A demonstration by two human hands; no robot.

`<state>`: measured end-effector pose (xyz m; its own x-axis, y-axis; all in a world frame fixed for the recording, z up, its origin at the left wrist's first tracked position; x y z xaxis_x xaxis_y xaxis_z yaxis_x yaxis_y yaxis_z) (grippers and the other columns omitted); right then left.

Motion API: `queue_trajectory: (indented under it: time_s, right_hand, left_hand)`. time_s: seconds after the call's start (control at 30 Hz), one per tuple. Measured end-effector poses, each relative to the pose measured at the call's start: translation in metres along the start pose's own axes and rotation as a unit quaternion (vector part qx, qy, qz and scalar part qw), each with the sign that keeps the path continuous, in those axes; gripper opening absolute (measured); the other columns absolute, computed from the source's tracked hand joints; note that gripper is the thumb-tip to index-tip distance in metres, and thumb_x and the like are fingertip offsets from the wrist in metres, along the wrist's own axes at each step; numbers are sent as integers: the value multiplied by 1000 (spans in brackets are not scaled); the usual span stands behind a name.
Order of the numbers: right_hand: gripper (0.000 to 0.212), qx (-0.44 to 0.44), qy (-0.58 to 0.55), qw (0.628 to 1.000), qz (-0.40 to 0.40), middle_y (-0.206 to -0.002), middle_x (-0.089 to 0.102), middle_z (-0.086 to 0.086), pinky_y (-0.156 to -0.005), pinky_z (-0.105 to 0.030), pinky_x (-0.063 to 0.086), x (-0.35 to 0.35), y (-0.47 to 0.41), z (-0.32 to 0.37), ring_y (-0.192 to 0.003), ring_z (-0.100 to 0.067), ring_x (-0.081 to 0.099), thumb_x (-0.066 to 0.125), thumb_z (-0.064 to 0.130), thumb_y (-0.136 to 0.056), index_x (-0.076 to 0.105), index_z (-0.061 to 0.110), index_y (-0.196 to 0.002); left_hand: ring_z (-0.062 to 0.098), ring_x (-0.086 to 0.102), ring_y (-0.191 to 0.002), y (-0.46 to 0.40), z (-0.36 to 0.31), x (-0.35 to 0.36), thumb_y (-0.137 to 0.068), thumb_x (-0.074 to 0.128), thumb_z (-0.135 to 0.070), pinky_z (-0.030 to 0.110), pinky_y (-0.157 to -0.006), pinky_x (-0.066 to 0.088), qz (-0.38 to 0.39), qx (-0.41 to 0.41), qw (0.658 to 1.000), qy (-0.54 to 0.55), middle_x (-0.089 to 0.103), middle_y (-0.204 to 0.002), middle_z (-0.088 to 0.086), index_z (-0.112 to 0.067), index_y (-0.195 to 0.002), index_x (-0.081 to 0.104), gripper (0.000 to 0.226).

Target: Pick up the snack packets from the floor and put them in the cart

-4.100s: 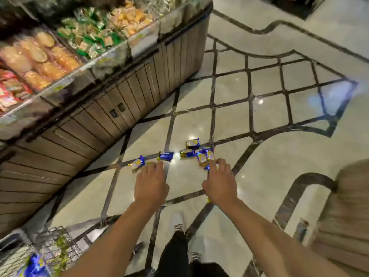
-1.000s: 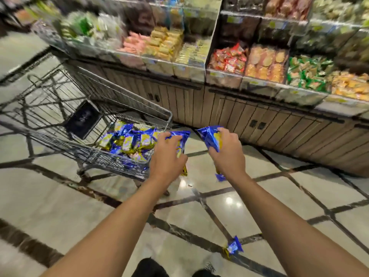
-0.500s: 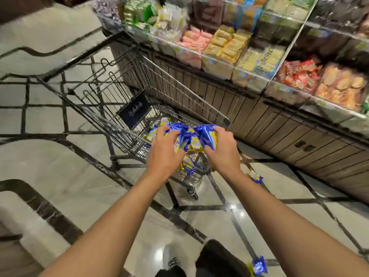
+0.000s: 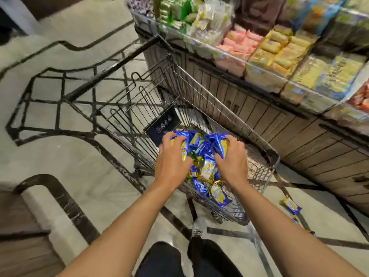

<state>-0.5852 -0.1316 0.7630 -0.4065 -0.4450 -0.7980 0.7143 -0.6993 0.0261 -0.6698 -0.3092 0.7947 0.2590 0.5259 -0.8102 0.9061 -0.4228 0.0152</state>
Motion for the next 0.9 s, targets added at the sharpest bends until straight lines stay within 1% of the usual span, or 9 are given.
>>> queue_trajectory:
  time_s: [0.1, 0.23, 0.3, 0.37, 0.5, 0.53, 0.63, 0.77, 0.9]
  right_hand:
    - [63, 10, -7, 1000, -2, -126, 49, -6, -95, -41, 44, 9, -30, 5, -117, -28, 46, 69, 24, -81, 40, 25, -137]
    - [64, 53, 2, 999, -5, -130, 47, -4, -94, -40, 44, 20, -65, -4, -120, -24, 45, 69, 23, -81, 39, 26, -138]
    - [64, 71, 7, 997, -4, -128, 49, -4, -93, -39, 44, 32, -81, -11, -117, -25, 46, 70, 23, -80, 40, 25, -137]
    - [64, 86, 20, 996, -3, -126, 50, -5, -92, -39, 44, 47, -95, -19, -116, -24, 46, 71, 24, -81, 40, 23, -136]
    - [66, 138, 36, 990, -21, -131, 49, -3, -97, -34, 39, 78, -121, -40, -121, -22, 43, 73, 23, -81, 41, 18, -138]
    - [66, 151, 40, 987, -21, -133, 47, -2, -97, -34, 39, 86, -128, -46, -122, -22, 43, 73, 23, -82, 40, 19, -139]
    - [67, 177, 47, 983, -20, -133, 47, -2, -97, -36, 41, 115, -147, -69, -122, -23, 44, 73, 24, -82, 39, 20, -139]
    - [68, 203, 58, 977, 8, -132, 47, -7, -100, -39, 39, 160, -164, -103, -123, -26, 42, 72, 23, -82, 38, 17, -140]
    - [71, 219, 91, 970, 49, -134, 47, -10, -99, -42, 41, 208, -179, -139, -122, -31, 43, 73, 28, -80, 37, 12, -139]
  left_hand:
    - [28, 47, -119, -34, 6, 3, -75, 64, -22, 46, -91, 50, 13, -8, 1000, -3, 26, -141, 0, -24, -133, 45, 61]
    - [28, 47, -118, -82, 7, 15, -77, 67, -24, 47, -89, 52, 45, 3, 999, -18, 23, -139, -4, -24, -133, 43, 61]
    - [27, 47, -118, -109, 12, 29, -78, 67, -24, 47, -91, 50, 70, 10, 997, -17, 23, -140, -3, -24, -132, 43, 60]
    - [27, 47, -116, -137, 20, 47, -78, 67, -23, 44, -88, 50, 97, 24, 995, -15, 22, -139, -2, -24, -130, 43, 58]
    - [28, 47, -114, -195, 37, 93, -78, 66, -21, 42, -83, 49, 157, 58, 986, -20, 22, -142, -2, -25, -130, 43, 57]
    - [28, 46, -115, -208, 43, 105, -78, 66, -20, 43, -84, 48, 167, 67, 983, -25, 23, -142, -1, -25, -130, 42, 57]
    - [30, 42, -120, -240, 64, 144, -77, 66, -19, 46, -93, 45, 190, 99, 976, -30, 25, -140, 0, -23, -130, 42, 58]
    - [32, 41, -123, -266, 101, 204, -76, 67, -22, 48, -97, 44, 225, 100, 968, -51, 27, -139, 3, -20, -130, 44, 58]
    - [32, 40, -124, -281, 129, 265, -76, 67, -25, 46, -102, 40, 256, 98, 959, -77, 31, -135, 8, -19, -128, 44, 57]
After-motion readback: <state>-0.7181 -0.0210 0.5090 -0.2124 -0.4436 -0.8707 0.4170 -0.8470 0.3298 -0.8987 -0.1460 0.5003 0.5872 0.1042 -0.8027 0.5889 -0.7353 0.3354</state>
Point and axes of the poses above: each hand's wrist, its own y-axis away from the middle knuckle, its own x-axis out of the palm, z = x × y, the point moved 5 cm from there along -y, towards the middle knuckle
